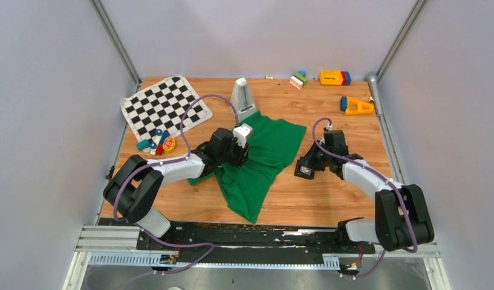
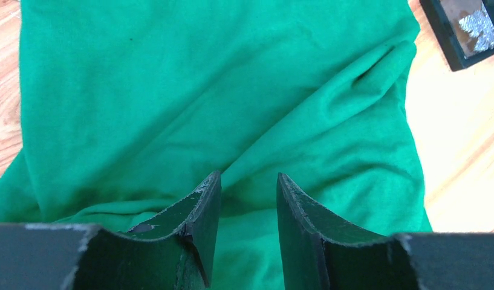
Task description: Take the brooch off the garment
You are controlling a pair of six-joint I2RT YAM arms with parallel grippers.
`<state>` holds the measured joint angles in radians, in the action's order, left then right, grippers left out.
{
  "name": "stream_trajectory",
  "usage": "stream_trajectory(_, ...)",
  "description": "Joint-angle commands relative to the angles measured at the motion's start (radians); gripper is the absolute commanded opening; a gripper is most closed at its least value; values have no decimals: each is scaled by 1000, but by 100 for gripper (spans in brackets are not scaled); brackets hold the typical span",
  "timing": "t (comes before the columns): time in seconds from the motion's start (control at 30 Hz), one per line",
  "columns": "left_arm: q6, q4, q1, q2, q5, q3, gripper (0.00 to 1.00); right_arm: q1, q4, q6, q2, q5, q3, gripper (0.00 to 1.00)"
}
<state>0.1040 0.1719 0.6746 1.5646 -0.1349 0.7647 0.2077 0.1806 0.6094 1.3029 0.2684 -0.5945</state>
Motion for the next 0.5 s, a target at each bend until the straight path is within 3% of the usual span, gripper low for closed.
stream_trajectory(0.0,10,14,-4,-32,16,9,46,-6,42,-9,43,-177,-62,0)
stream_trajectory(0.17,11,9,-4,-27,26,11,46,-10,52,-26,75,-263,-97,5)
stream_trajectory(0.3,11,-1,-5,-22,34,16,46,-12,73,-26,49,-321,-92,18)
stream_trajectory(0.4,10,-4,-4,-28,37,15,47,-19,107,-17,1,-360,-95,35)
stream_trajectory(0.47,10,-2,-4,-32,41,13,46,-33,128,-13,-37,-375,-100,40)
